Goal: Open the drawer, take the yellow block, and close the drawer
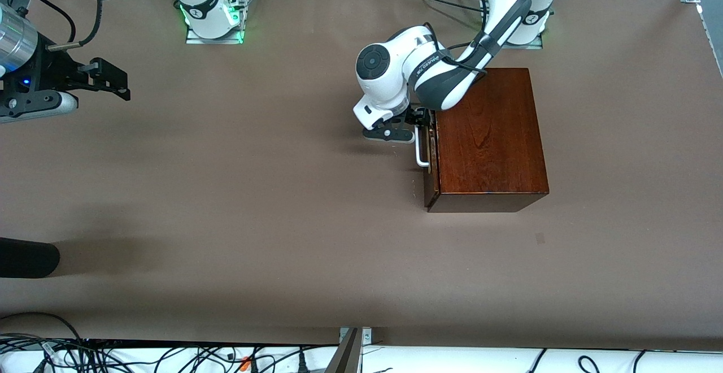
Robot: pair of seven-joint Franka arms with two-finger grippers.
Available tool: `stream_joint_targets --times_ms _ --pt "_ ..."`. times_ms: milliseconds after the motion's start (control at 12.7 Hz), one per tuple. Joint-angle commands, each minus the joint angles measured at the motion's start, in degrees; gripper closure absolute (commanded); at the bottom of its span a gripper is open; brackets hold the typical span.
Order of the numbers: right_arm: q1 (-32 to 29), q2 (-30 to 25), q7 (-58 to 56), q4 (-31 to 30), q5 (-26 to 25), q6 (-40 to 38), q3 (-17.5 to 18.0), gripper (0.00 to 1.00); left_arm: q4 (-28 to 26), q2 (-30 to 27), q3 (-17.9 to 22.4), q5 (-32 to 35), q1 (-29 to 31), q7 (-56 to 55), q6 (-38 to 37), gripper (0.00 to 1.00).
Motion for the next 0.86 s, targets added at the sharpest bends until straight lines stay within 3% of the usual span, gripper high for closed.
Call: stream_joint_targets --times_ms 0,236,786 --pt "-0.2 -0.7 0.7 -0.8 1.0 0.4 0.1 0.0 0.6 1.1 -0.2 0.5 -0.7 -1.3 5.4 0.0" --pt "-0.2 -0.7 0.7 -0.8 1.0 0.4 0.1 0.0 0.7 1.4 -0.2 -2.8 -1.8 -4.0 10.8 0.0" --pt "-0.3 -0.7 0.6 -0.8 1.0 0.5 0.0 0.0 7.3 4.8 -0.2 -5.0 -3.8 -5.4 11.6 0.0"
